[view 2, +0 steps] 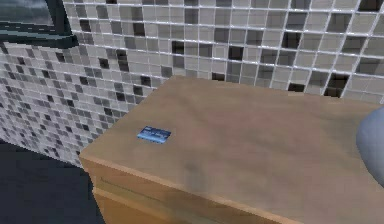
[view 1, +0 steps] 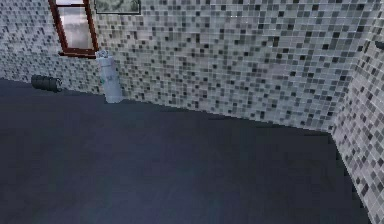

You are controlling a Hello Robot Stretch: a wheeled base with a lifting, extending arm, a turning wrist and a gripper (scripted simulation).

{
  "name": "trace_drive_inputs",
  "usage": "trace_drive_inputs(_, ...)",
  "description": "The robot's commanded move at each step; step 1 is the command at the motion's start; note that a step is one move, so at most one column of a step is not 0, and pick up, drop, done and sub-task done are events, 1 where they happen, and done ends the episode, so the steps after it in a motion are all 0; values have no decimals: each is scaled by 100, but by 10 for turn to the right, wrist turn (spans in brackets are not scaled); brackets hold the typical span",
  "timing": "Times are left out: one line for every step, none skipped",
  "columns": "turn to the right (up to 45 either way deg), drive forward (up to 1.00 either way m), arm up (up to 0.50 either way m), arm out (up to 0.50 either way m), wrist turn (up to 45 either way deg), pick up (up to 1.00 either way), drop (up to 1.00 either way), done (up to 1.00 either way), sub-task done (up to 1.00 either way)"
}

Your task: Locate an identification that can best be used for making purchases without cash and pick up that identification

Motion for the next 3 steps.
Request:
trace_drive_inputs(0,0,38,0,0,0,0,0,0)
trace_drive_inputs(0,0,0,12,0,0,0,0,0)
trace_drive_inputs(0,0,0,0,450,0,0,0,0)
